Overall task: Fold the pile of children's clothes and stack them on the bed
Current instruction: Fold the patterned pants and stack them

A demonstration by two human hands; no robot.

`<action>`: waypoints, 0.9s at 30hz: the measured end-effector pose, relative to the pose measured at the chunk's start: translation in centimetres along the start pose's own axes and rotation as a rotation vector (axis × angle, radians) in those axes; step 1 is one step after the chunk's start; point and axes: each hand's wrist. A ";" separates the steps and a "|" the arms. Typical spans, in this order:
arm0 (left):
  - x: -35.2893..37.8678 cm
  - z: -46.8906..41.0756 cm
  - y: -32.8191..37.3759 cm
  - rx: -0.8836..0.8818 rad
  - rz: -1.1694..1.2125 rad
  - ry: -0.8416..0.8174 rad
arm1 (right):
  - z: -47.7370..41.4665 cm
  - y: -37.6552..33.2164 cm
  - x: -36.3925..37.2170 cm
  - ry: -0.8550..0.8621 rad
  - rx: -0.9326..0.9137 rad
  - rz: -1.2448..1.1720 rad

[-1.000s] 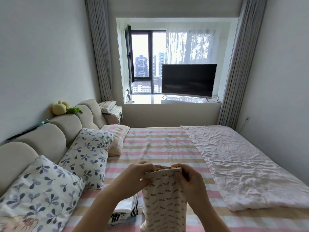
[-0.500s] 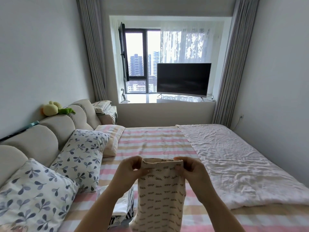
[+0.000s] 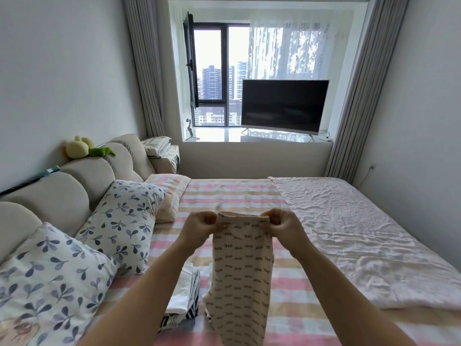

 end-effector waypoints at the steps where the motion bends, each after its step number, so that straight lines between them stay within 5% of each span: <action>1: 0.2 -1.2 0.1 -0.014 -0.026 0.028 | -1.1 0.2 -0.1 0.024 -0.017 0.026; 15: -0.4 -10.0 5.4 0.066 0.048 0.122 | -11.7 -3.1 -0.9 0.177 -0.252 0.155; 27: 4.4 -1.6 -14.3 -0.400 0.000 -0.008 | -3.2 15.2 3.4 -0.113 0.287 0.130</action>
Point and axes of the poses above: each hand's wrist, its own z-axis away from the middle knuckle, its own x-axis out of the palm, y = z × x, and after that the axes turned 2 degrees about y, right-handed
